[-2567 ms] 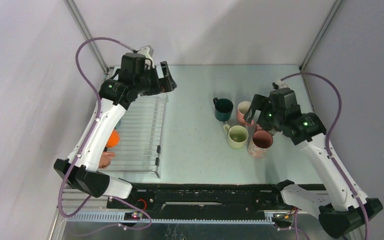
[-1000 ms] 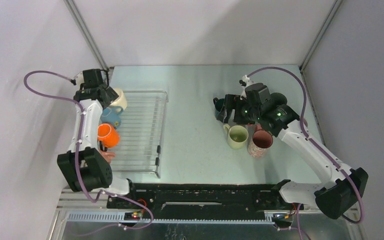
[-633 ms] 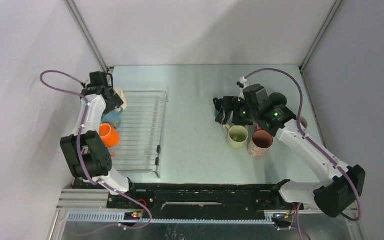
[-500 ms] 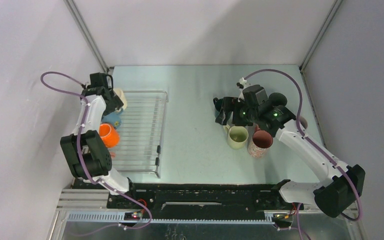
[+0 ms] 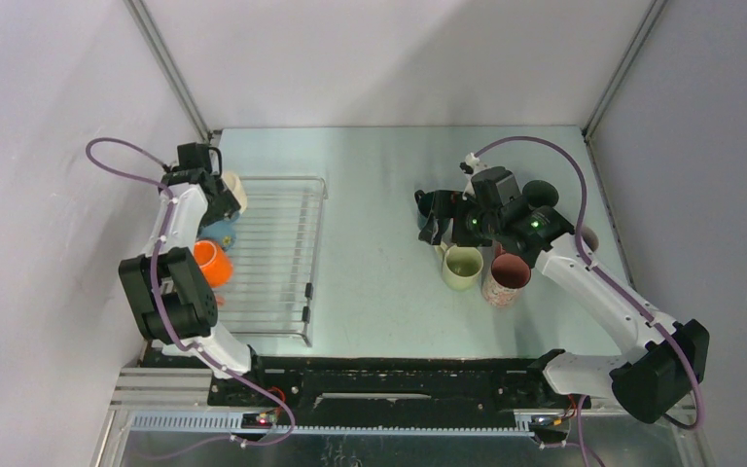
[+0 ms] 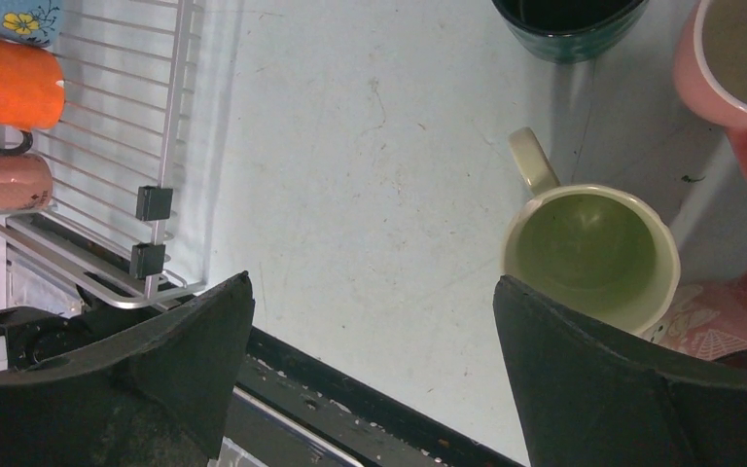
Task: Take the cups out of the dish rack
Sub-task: Unload the cup from the dish rack.
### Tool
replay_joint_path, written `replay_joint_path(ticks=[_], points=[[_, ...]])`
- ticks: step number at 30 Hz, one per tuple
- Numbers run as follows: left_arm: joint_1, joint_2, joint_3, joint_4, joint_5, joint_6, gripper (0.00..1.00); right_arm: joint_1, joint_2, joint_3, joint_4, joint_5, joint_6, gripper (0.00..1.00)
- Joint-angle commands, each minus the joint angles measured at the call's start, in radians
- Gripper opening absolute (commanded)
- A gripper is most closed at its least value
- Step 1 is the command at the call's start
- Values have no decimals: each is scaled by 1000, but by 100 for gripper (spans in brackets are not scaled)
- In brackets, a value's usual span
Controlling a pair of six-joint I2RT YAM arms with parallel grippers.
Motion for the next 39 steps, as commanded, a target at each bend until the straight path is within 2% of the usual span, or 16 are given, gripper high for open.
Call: replay_joint_path(ticks=[1, 9, 17, 23, 39], points=[[7, 7, -23, 15, -25, 44, 92, 3, -14, -8, 35, -2, -8, 100], [8, 8, -35, 20, -23, 77, 81, 5, -11, -13, 43, -3, -5, 100], [0, -8, -42, 14, 26, 87, 52, 12, -8, -13, 44, 2, 1, 100], [-36, -46, -48, 2, 48, 90, 40, 20, -5, -13, 48, 7, 3, 100], [-205, -89, -25, -42, 63, 51, 38, 40, 11, -12, 52, 24, 17, 100]])
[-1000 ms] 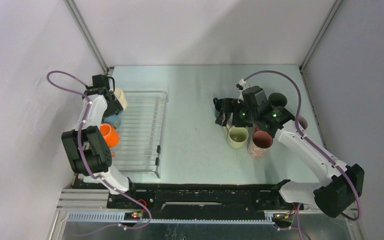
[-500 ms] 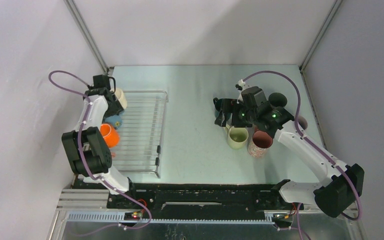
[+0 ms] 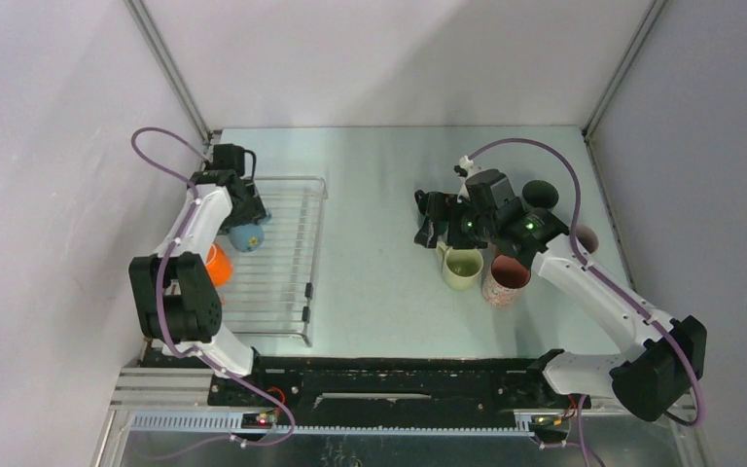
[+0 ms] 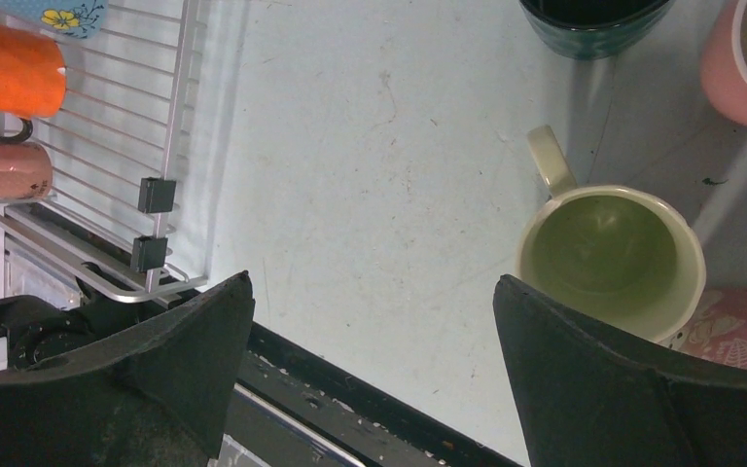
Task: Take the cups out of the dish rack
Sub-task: Unload the cup from the dish rack.
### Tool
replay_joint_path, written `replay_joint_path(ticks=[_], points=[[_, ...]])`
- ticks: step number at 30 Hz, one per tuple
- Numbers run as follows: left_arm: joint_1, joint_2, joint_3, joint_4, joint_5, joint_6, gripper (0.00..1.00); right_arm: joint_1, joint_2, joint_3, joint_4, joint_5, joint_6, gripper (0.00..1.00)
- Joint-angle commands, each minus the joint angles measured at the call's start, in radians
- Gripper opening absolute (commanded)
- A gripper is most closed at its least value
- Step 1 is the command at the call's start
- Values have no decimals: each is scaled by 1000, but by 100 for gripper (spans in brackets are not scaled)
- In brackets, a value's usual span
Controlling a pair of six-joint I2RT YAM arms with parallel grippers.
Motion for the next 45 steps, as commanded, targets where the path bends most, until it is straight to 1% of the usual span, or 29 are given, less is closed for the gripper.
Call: replay_joint_path(ticks=[1, 2, 5, 8, 10, 15, 16, 17, 21, 23, 32, 39, 42, 45], points=[[-55, -68, 8, -10, 9, -13, 38, 12, 6, -1, 30, 21, 10, 100], [-58, -68, 8, -13, 8, -19, 38, 13, 6, 0, 29, 22, 10, 100], [-112, -70, 5, -15, 6, -33, 38, 16, 10, -1, 32, 23, 13, 100], [-133, -61, 2, -14, 10, -44, 39, 18, 12, 0, 37, 20, 16, 100], [-138, -50, 3, -13, 15, -39, 43, 20, 12, 0, 38, 19, 17, 100], [-140, -31, 8, -5, 25, -14, 68, 21, 13, -1, 31, 20, 17, 100], [-140, -26, 10, -3, 28, -9, 75, 21, 13, -1, 30, 21, 15, 100], [-140, -23, 12, -1, 31, -1, 80, 21, 13, 1, 28, 21, 15, 100], [-141, -7, 29, 2, 44, 29, 95, 21, 13, 0, 24, 23, 13, 100], [-139, 0, 39, 0, 53, 45, 99, 21, 11, 0, 21, 22, 13, 100], [-110, 42, 75, -27, 97, 145, 100, 25, -4, 1, -5, 45, 21, 100], [-69, 50, 112, -34, 156, 178, 99, 36, -8, 0, -21, 51, 25, 100], [-69, 60, 123, -34, 176, 183, 95, 42, 4, 13, -43, 64, 22, 100], [-69, 63, 121, -34, 188, 183, 88, 47, 11, 14, -55, 79, 21, 100]])
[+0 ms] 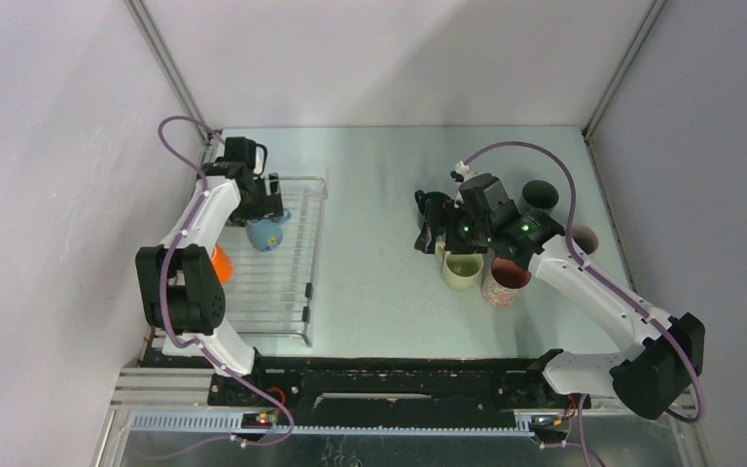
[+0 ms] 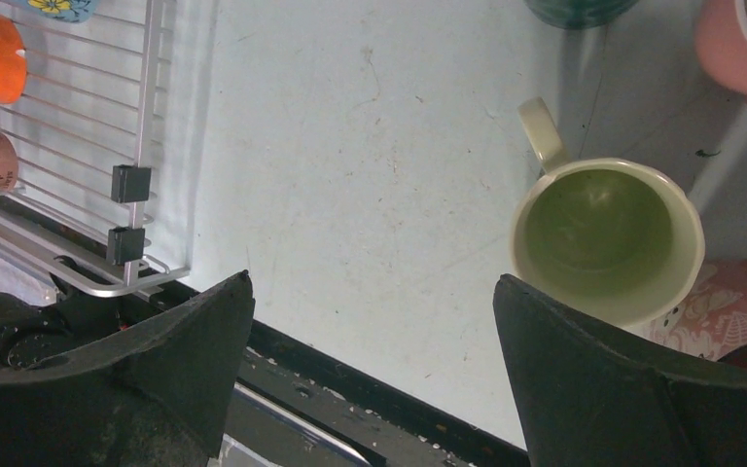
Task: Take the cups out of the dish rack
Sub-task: Unload the cup from the dish rack.
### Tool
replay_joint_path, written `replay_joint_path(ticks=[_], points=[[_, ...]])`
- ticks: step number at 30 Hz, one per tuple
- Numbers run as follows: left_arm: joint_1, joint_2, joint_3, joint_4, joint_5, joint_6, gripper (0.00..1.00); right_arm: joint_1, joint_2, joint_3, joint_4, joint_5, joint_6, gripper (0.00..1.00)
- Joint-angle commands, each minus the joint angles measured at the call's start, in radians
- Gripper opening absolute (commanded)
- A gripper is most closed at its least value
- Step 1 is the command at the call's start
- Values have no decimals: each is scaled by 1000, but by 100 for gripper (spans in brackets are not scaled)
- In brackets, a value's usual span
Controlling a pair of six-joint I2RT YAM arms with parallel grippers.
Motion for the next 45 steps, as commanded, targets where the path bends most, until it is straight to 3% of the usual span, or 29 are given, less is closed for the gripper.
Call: replay_joint_path(ticks=[1, 4, 10, 20, 35, 45], points=[[2, 7, 48, 4, 42, 30, 85, 13, 1, 14, -20, 34, 11, 100], [2, 2, 44, -1, 44, 28, 75, 16, 2, 14, -15, 37, 18, 100], [-1, 2, 35, -16, 57, 19, 42, 31, 4, 19, -11, 46, 25, 100], [-59, -35, 25, -52, 52, -11, 16, 38, 9, 19, 23, 38, 31, 100], [-90, -118, 73, -100, 89, -56, 5, 41, 64, 42, 142, -22, 44, 100], [-100, -184, 91, -102, 194, -113, 0, 47, 125, 44, 334, -157, 86, 100]])
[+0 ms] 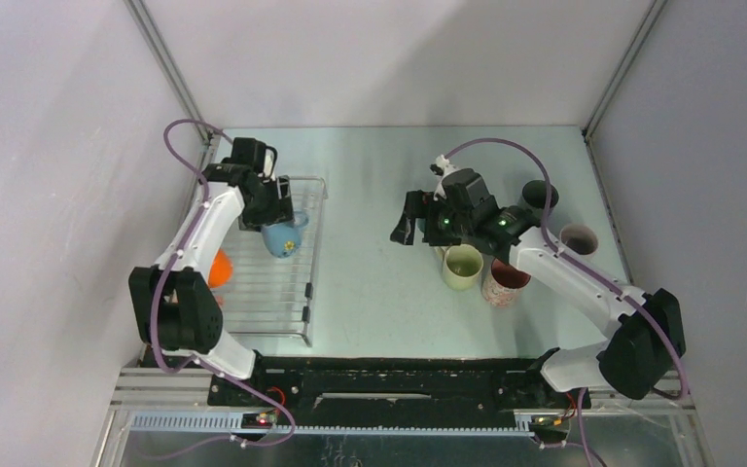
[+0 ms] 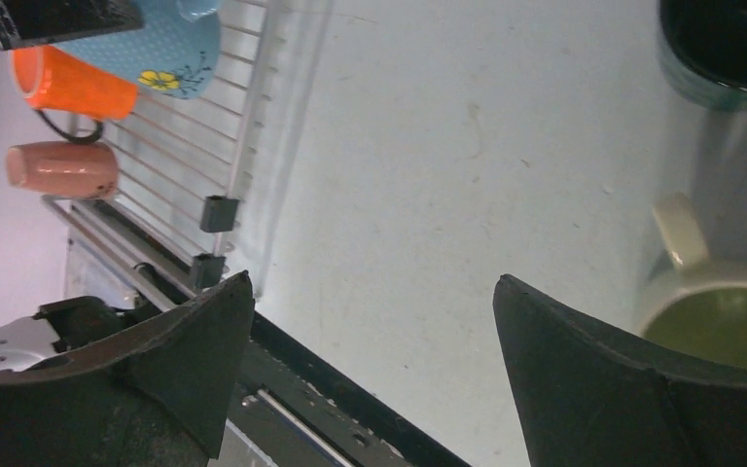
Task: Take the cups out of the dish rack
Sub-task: Unload the cup from the dish rack.
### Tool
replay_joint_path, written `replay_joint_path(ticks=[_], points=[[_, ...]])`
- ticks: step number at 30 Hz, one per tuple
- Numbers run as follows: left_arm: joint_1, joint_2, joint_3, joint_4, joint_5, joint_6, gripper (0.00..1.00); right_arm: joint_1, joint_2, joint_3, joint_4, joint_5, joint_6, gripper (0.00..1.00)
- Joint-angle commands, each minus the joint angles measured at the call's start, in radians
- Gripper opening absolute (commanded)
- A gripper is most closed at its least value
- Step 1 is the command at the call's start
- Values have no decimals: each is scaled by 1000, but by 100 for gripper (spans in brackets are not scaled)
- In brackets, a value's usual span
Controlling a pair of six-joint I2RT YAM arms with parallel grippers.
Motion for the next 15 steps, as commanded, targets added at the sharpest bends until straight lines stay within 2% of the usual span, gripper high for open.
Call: replay_joint_path(ticks=[1, 15], points=[[-12, -86, 96, 8, 87, -54, 0, 16, 23, 42, 155, -82, 42, 100], [-85, -138, 229, 15, 287, -228, 0, 26, 98, 41, 439, -213, 143, 100]])
